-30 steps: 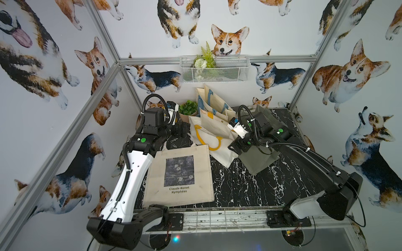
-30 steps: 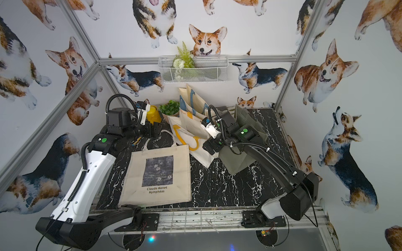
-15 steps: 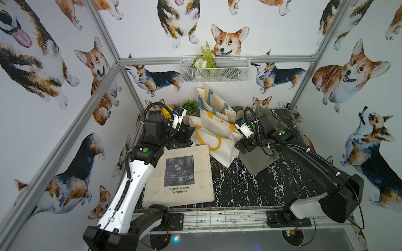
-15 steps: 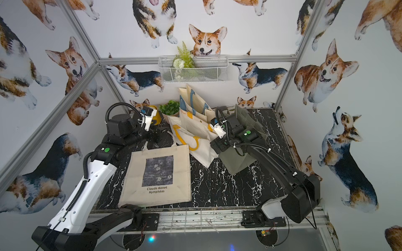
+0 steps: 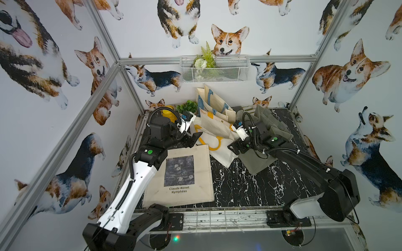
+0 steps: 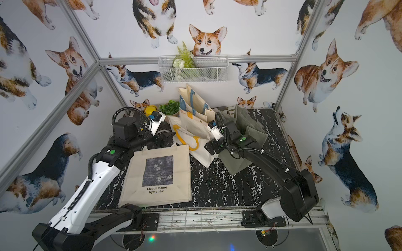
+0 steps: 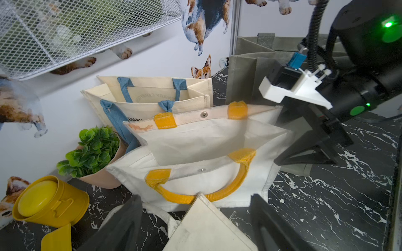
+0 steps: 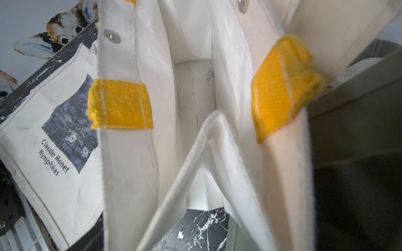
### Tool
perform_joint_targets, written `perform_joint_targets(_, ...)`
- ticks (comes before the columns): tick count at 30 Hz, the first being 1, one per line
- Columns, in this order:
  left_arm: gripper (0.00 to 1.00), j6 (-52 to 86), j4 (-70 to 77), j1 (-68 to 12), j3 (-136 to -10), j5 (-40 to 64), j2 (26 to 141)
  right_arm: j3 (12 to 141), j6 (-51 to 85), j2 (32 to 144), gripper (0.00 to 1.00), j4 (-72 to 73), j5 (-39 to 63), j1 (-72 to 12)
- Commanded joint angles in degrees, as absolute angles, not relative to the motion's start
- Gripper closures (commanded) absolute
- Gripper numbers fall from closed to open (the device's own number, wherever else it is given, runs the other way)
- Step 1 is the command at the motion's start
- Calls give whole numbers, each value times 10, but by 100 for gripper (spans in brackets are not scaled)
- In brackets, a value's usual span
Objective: Put away the canvas bag
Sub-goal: Pick up the canvas bag from the center of the board.
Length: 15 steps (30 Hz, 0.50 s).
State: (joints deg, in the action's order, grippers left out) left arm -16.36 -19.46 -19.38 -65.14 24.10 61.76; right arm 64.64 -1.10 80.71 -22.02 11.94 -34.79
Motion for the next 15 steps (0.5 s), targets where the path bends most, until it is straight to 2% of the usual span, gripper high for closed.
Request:
perform_joint_targets(1, 20, -235, -174, -207, -650, 246, 613, 635, -5, 810, 29, -140, 107, -348)
perform_joint_targets(5, 21, -315, -188, -215, -661, 259, 613, 605, -22, 783, 73, -106, 105, -348)
perform_joint_targets(9, 21, -363, -209, -234, -695, 258, 626, 569, -72, 736, 98, -70, 117, -348)
perform_joint_targets(15, 19, -481, -269, -320, -738, 226, 653, 570, -165, 665, 100, -100, 145, -348)
